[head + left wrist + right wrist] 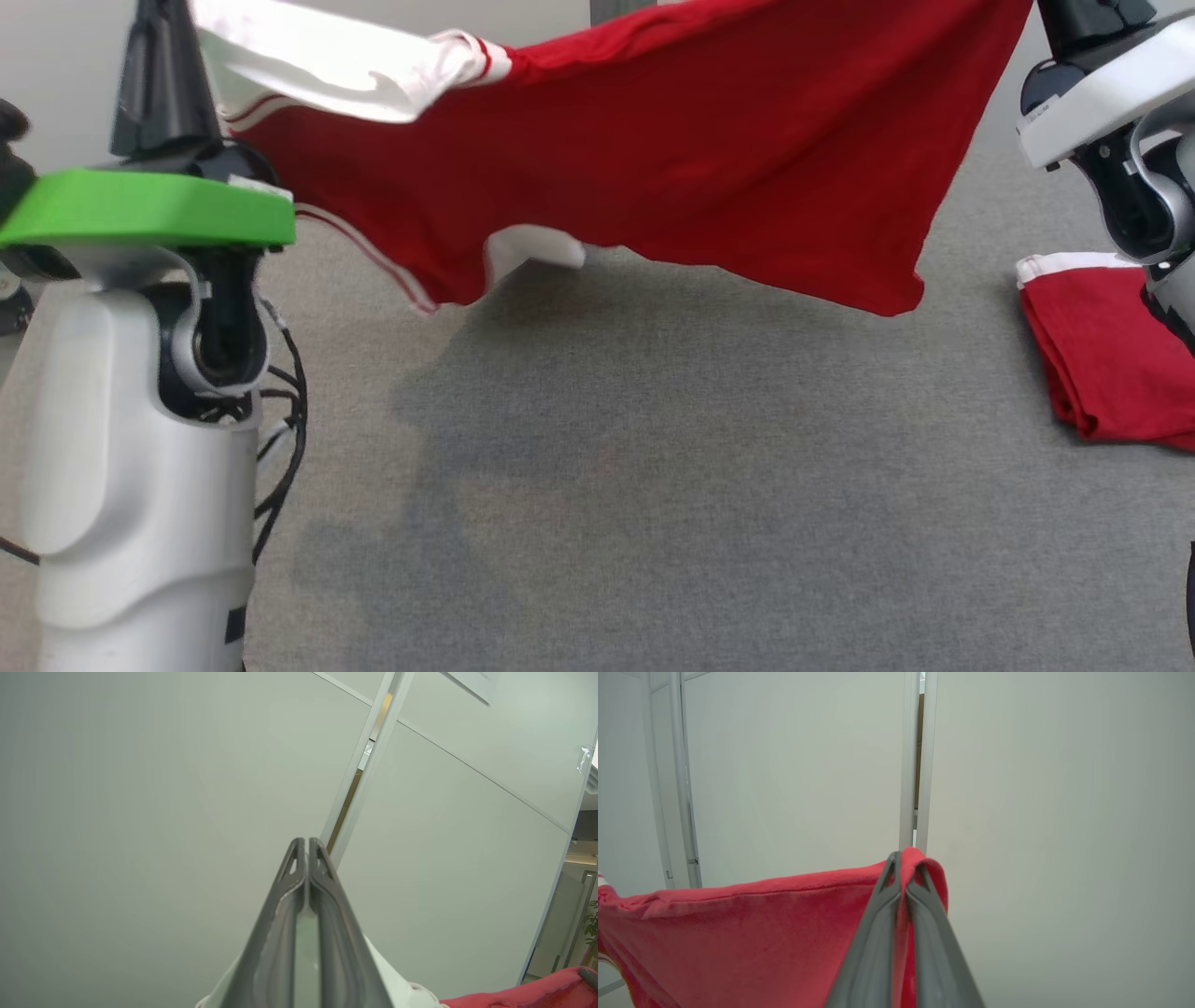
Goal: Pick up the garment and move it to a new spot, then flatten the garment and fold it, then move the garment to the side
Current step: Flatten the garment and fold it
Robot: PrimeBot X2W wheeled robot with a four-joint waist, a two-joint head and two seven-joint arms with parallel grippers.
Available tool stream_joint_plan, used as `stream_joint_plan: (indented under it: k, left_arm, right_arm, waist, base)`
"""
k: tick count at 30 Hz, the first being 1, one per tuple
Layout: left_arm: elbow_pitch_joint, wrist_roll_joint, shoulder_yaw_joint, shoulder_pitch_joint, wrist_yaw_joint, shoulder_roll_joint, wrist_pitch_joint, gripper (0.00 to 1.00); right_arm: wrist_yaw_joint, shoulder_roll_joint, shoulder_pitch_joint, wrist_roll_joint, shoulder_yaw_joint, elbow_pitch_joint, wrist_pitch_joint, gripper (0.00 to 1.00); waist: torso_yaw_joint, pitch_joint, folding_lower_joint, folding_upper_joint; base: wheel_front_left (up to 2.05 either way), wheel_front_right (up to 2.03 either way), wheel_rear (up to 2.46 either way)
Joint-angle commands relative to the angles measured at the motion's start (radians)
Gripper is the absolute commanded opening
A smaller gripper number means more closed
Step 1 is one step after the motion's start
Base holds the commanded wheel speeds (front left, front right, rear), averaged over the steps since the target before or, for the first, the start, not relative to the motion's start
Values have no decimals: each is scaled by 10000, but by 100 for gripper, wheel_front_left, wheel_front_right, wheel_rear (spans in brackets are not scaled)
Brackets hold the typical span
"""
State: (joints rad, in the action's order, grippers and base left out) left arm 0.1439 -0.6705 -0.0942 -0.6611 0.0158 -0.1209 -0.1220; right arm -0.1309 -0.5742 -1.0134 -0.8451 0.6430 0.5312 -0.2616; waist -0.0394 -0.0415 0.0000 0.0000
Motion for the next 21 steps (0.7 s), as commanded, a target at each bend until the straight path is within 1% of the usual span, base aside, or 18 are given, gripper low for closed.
stream_joint_plan:
  k: [1,4,6,9,13,14,17,19,21]
  left_arm:
    - [-308,-37,130,-316,122,-156,91,0]
    - [-921,-117,287,-599,337,-237,308,0]
    - [-1293,52,391,-679,594,-377,385,0]
    - [-1788,189,293,-424,939,-366,726,0]
    - [-2393,121,199,-105,1201,-513,1353,0]
    - [-2520,90,253,-64,1301,-567,1486,0]
    - [-2577,235,224,-73,1417,-743,1764,0]
    - [-2398,260,127,-307,1386,-825,1950,0]
    - [-2123,248,84,-769,1365,-939,2171,0]
  right_arm:
    - [4,43,81,206,-212,-237,-36,0]
    - [4,70,243,443,-587,-667,-24,0]
    - [4,15,397,650,-793,-894,158,0]
    - [4,-55,760,911,-1346,-1281,453,0]
    - [4,105,1431,1178,-2111,-1903,1081,0]
    - [4,171,1624,1267,-2325,-2046,1378,0]
    - [4,299,1985,1681,-2697,-2409,1975,0]
    - [4,473,2090,1904,-2918,-2564,2295,0]
    - [4,650,1933,2008,-3137,-2646,2606,0]
  waist:
    - [612,655,0,0]
    - [716,880,0,0]
    - [744,1011,0,0]
    - [734,1135,0,0]
    - [721,1095,0,0]
    - [740,1024,0,0]
    - [767,768,0,0]
    - [751,506,0,0]
    - [724,18,0,0]
  base:
    - [0,0,0]
    - [0,0,0]
    - [0,0,0]
    - [0,0,0]
    - [0,0,0]
    - [0,0,0]
    - [0,0,0]
    - [0,0,0]
    - [0,0,0]
